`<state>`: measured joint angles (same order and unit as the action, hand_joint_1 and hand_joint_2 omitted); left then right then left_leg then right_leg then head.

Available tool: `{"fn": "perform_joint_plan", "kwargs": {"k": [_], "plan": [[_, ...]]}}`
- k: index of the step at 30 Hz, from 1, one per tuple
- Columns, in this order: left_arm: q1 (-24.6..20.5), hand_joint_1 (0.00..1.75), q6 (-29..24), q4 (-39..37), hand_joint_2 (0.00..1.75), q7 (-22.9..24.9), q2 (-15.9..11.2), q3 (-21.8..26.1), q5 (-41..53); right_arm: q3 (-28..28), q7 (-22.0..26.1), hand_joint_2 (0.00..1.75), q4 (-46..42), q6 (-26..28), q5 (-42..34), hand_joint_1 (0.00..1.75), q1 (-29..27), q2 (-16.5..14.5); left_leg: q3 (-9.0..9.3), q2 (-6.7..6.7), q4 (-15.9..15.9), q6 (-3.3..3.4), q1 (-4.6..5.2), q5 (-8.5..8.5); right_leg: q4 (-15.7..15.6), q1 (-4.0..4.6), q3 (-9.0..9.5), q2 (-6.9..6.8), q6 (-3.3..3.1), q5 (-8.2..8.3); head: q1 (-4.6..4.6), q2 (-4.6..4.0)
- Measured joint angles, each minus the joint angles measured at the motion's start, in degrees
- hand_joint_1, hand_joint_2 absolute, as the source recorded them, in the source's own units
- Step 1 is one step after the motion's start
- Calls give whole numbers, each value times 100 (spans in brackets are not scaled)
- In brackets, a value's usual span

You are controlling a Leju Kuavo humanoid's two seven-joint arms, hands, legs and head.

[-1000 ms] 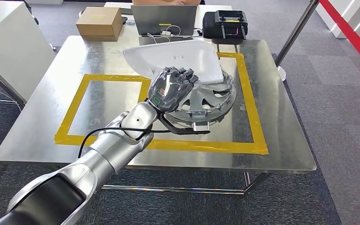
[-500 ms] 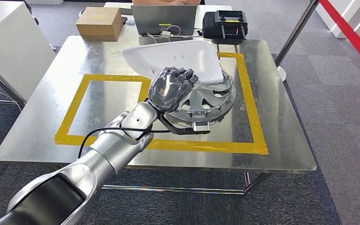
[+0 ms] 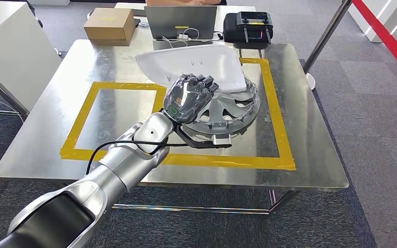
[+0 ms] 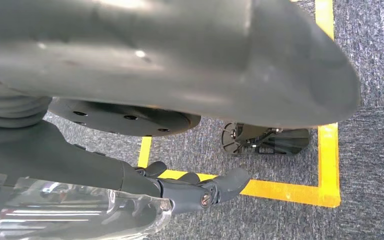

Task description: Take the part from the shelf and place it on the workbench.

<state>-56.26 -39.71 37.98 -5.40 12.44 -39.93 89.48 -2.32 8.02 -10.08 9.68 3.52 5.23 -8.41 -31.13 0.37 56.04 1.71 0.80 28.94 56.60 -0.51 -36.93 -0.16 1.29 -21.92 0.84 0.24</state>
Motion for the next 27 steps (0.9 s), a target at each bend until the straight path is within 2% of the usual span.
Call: {"fn": "perform_joint_plan", "kwargs": {"k": [27], "plan": [[0,175,0,0,175,0,0,0,0,0,0,0,0,0,0,0,0,0,0,0,0,0,0,0,0,0,0,0,0,0,1,0]]}}
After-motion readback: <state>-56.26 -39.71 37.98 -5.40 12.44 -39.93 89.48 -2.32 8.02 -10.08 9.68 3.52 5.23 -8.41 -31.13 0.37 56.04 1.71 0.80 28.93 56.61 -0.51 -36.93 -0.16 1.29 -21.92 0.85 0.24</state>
